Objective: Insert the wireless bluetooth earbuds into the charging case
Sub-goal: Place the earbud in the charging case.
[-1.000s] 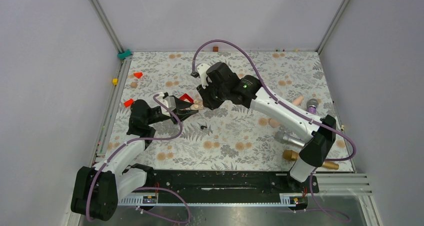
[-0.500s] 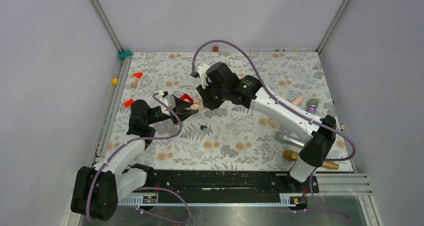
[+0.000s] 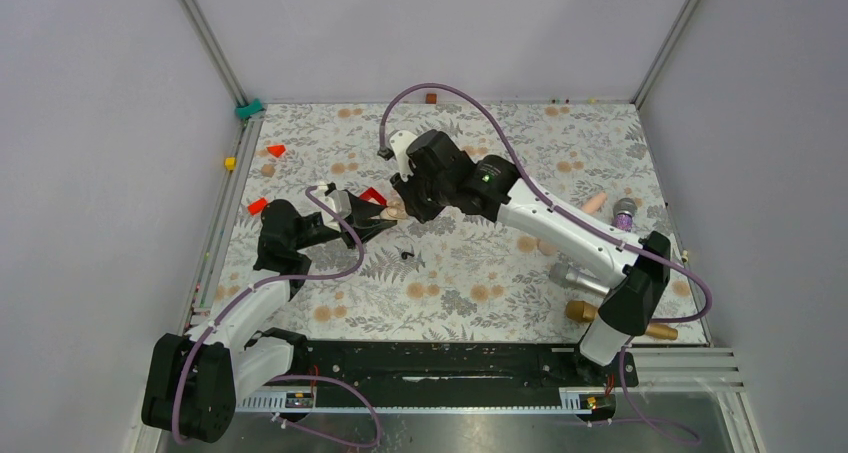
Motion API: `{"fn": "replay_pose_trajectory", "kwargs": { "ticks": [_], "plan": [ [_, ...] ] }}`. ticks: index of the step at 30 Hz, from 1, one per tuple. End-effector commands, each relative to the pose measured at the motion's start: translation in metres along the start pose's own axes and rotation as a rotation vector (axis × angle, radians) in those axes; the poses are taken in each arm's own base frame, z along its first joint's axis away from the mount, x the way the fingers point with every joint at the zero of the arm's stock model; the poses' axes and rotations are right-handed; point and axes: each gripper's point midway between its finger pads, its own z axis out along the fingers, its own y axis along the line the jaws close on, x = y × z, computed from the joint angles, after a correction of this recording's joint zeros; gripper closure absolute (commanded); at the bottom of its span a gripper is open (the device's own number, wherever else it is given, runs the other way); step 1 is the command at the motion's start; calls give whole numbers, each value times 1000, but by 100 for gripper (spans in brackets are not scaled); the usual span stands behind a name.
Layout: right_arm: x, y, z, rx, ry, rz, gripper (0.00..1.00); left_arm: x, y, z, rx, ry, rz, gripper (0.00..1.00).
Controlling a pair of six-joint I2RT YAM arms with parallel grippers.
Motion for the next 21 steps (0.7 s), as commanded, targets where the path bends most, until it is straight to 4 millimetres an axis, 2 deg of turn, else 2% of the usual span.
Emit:
{"fn": "replay_pose_trajectory", "kwargs": {
  "ticks": [1, 10, 12, 18, 21],
  "plan": [
    [-17, 15, -12, -21, -55, -18, 85, -18, 6, 4, -11, -44, 70, 100],
    [-15, 19, -12, -37, -52, 5, 85, -18, 6, 4, -9, -43, 63, 100],
    [-13, 26, -11, -72, -43, 12, 84, -18, 6, 4, -10, -43, 63, 100],
    [-14, 29, -12, -88, -42, 20, 69, -17, 5, 4, -8, -41, 67, 100],
    [-16, 32, -17, -108, -51, 26, 65, -16, 4, 3, -6, -40, 71, 100]
  ]
}}
